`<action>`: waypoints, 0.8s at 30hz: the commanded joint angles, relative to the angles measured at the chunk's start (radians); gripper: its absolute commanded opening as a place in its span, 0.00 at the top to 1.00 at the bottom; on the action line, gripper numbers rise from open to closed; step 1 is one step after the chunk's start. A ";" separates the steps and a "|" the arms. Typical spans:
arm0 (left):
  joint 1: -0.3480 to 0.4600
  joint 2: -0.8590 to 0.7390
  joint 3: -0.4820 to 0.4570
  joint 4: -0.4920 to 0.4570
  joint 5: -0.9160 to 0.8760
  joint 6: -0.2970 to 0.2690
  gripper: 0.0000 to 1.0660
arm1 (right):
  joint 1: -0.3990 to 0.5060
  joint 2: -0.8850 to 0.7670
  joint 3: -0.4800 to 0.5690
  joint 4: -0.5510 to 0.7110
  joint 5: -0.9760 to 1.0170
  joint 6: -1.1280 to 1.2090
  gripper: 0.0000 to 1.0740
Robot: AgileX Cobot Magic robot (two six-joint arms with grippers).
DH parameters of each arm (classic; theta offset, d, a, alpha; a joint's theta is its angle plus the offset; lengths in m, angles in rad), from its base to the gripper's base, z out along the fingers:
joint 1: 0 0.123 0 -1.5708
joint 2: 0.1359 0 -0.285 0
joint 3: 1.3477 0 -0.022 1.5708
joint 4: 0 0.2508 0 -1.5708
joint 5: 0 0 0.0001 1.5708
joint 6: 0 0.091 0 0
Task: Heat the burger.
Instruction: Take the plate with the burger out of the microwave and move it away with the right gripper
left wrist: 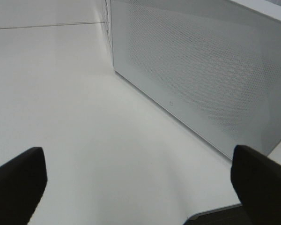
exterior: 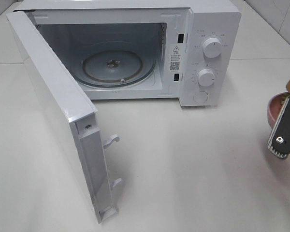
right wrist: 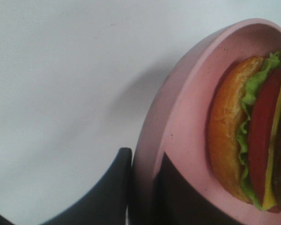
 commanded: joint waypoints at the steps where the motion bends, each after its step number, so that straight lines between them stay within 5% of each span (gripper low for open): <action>1: 0.002 -0.003 0.000 0.003 -0.004 -0.005 0.06 | -0.008 -0.009 -0.005 -0.072 0.087 0.088 1.00; 16: 0.002 -0.003 0.000 0.003 -0.004 -0.005 0.06 | -0.008 -0.003 -0.005 -0.117 0.168 0.429 1.00; 24: 0.002 -0.003 0.000 0.003 -0.004 -0.005 0.06 | -0.008 0.141 -0.009 -0.145 0.239 0.604 1.00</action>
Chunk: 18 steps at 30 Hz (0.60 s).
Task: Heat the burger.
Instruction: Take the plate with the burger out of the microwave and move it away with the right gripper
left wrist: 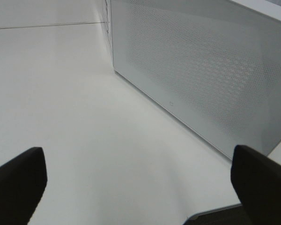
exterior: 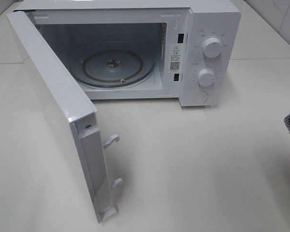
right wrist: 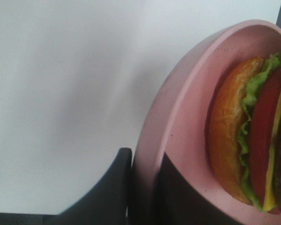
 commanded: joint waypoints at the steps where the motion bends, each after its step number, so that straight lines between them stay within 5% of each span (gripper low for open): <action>1: 0.002 -0.003 0.000 0.003 -0.004 -0.005 0.06 | -0.008 0.082 -0.014 -0.081 0.030 0.068 1.00; 18: 0.002 -0.003 0.000 0.003 -0.004 -0.005 0.06 | -0.094 0.438 -0.117 -0.232 -0.051 0.423 0.99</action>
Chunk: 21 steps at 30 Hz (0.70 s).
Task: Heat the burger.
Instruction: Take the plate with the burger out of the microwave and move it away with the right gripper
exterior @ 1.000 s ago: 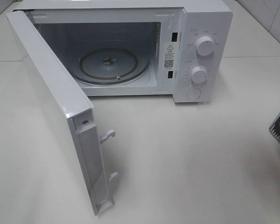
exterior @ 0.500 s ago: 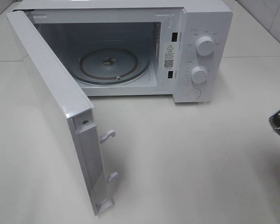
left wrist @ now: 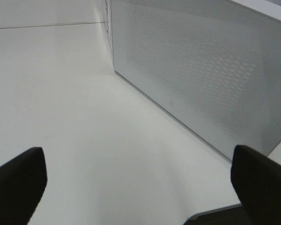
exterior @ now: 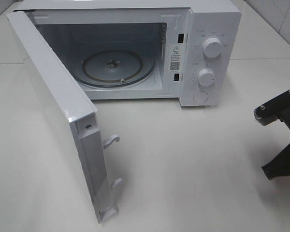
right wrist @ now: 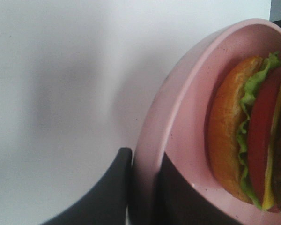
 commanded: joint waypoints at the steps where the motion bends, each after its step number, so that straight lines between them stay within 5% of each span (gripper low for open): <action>1: 0.002 -0.003 0.000 0.003 -0.004 -0.005 0.06 | -0.045 0.061 -0.017 -0.110 0.001 0.071 0.99; 21: 0.002 -0.003 0.000 0.003 -0.004 -0.006 0.06 | -0.176 0.238 -0.017 -0.227 -0.149 0.186 0.99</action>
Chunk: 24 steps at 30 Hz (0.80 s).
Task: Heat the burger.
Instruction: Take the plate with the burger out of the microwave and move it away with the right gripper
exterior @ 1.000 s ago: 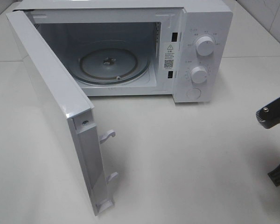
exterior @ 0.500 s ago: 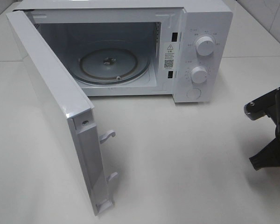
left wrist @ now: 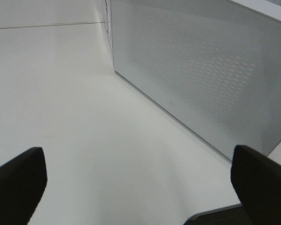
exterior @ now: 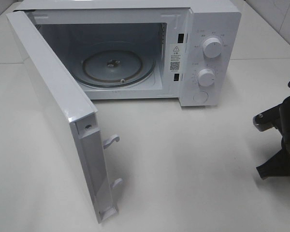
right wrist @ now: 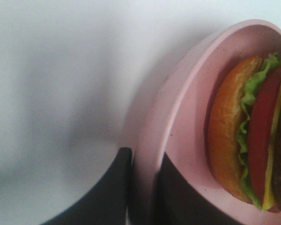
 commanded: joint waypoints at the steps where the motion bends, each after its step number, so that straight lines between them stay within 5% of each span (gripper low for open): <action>1: 0.002 -0.003 0.000 0.003 -0.004 -0.006 0.06 | -0.006 0.010 -0.006 -0.055 0.041 0.014 0.99; 14: 0.002 -0.003 0.000 0.003 -0.004 -0.004 0.06 | -0.006 0.067 -0.006 -0.051 0.003 0.026 0.94; 24: 0.002 -0.003 0.000 0.003 -0.004 -0.004 0.06 | -0.002 0.018 -0.006 0.033 0.005 0.009 0.69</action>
